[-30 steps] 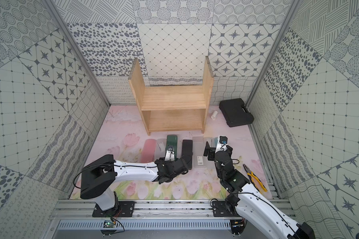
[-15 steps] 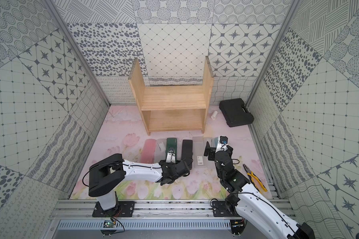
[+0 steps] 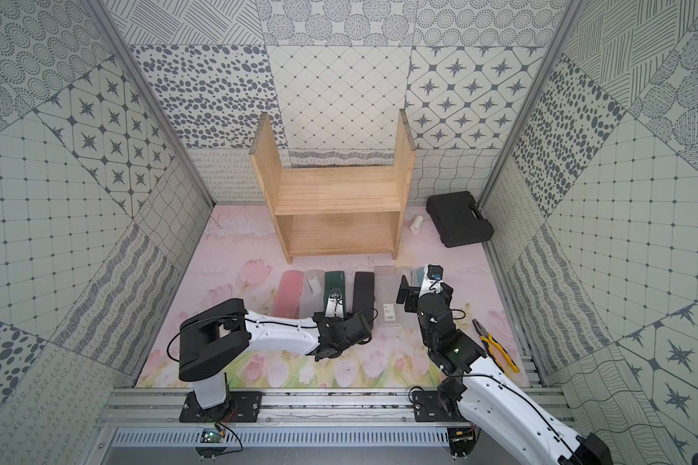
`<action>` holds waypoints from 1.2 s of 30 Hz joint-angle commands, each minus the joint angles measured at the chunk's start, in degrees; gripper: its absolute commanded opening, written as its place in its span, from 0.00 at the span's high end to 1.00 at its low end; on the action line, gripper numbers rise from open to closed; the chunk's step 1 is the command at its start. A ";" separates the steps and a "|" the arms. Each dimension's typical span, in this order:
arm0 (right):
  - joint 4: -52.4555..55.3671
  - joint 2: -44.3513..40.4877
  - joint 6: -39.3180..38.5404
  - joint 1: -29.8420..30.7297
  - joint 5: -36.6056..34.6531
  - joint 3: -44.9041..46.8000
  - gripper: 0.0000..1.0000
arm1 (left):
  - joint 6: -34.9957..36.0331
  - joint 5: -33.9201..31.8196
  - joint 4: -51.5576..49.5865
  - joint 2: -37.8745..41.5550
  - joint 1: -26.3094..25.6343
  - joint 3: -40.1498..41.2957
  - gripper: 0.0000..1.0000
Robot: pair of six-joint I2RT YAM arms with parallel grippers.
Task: Remove the pencil cases from the shelf
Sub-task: Place the pencil case at the center of the board, then adjust the pencil case at the center of the board.
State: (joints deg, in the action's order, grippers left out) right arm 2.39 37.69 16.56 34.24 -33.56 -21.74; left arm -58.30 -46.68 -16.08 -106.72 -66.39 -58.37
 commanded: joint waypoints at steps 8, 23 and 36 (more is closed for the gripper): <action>0.63 -0.13 1.50 -1.35 0.95 -0.70 0.01 | 0.58 -1.35 -3.49 3.65 -0.32 -2.13 0.10; 9.04 15.63 11.84 -30.78 30.95 -8.23 0.02 | 18.31 8.49 0.95 24.91 9.71 4.56 0.01; 2.93 33.56 14.57 -44.79 45.72 -12.81 0.02 | 27.17 18.08 6.28 45.54 23.67 19.49 0.01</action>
State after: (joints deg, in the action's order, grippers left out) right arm 9.37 69.93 30.44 -9.82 8.29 -31.97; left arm -37.54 -34.57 -13.23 -66.13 -45.89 -42.52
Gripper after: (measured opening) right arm 0.983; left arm 0.992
